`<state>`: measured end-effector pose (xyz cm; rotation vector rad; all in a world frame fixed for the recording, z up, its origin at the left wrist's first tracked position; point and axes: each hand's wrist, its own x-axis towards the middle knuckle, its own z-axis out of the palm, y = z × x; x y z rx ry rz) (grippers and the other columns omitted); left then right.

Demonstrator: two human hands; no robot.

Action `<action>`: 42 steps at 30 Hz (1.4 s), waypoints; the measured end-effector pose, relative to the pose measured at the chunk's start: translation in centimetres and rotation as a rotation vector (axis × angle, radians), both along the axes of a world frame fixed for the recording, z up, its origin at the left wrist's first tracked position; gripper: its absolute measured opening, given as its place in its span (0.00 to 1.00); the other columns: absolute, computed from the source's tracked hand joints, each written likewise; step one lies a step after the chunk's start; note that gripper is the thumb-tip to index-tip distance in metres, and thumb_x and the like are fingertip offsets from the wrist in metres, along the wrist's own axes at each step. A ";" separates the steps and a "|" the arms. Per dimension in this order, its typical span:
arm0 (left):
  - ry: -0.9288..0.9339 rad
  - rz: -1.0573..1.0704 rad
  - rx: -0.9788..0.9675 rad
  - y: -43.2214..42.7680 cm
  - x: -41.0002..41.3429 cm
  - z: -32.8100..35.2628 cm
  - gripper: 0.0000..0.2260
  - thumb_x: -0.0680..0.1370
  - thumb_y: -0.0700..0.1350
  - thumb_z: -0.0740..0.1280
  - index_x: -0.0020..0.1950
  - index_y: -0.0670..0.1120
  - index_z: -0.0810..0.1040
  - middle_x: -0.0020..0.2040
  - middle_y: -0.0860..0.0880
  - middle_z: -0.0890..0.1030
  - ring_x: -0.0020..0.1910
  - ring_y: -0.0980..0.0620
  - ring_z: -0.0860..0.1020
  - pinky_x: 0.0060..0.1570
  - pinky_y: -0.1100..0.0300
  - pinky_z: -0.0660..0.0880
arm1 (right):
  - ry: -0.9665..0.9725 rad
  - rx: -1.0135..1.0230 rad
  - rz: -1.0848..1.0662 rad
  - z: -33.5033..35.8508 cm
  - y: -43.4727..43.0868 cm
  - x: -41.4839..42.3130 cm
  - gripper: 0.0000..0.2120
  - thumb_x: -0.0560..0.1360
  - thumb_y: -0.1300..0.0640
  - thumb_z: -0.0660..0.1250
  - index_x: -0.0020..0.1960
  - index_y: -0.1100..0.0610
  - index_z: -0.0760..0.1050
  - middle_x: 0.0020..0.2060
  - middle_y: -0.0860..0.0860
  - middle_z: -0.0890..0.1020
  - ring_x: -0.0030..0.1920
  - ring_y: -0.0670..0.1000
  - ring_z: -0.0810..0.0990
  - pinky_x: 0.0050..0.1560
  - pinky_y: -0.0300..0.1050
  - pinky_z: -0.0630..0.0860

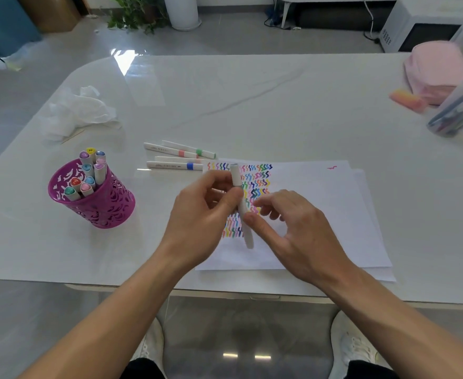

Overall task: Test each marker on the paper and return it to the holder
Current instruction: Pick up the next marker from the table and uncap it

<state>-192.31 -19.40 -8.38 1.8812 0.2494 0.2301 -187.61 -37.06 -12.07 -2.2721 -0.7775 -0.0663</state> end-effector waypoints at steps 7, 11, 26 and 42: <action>0.046 -0.162 0.103 -0.4 -0.5 -0.6 0.03 0.79 0.46 0.70 0.52 0.51 0.83 0.45 0.53 0.84 0.47 0.52 0.82 0.50 0.54 0.80 | 0.202 0.174 -0.016 0.8 -0.1 0.1 0.15 0.79 0.39 0.64 0.58 0.48 0.77 0.44 0.42 0.84 0.47 0.45 0.82 0.51 0.42 0.78; 0.052 -0.112 -0.059 -0.6 -0.3 -0.7 0.04 0.78 0.39 0.71 0.52 0.45 0.82 0.45 0.49 0.86 0.47 0.50 0.85 0.51 0.47 0.82 | 0.286 0.211 0.053 0.9 -0.1 0.0 0.13 0.80 0.41 0.66 0.60 0.47 0.77 0.44 0.43 0.86 0.48 0.44 0.84 0.53 0.44 0.80; 0.154 -0.099 -0.107 0.0 -0.3 -0.9 0.03 0.80 0.38 0.68 0.51 0.42 0.80 0.41 0.46 0.86 0.39 0.47 0.85 0.44 0.55 0.83 | 0.011 0.054 0.067 0.0 -1.0 0.8 0.09 0.77 0.58 0.74 0.57 0.53 0.83 0.48 0.45 0.86 0.46 0.45 0.82 0.48 0.41 0.78; 0.126 -0.277 0.467 -0.1 -0.5 -1.8 0.08 0.82 0.49 0.65 0.57 0.54 0.83 0.41 0.60 0.80 0.38 0.60 0.80 0.41 0.65 0.76 | -0.200 -0.183 0.059 -0.9 -1.3 0.4 0.21 0.80 0.39 0.58 0.60 0.48 0.83 0.42 0.43 0.81 0.38 0.45 0.78 0.34 0.37 0.69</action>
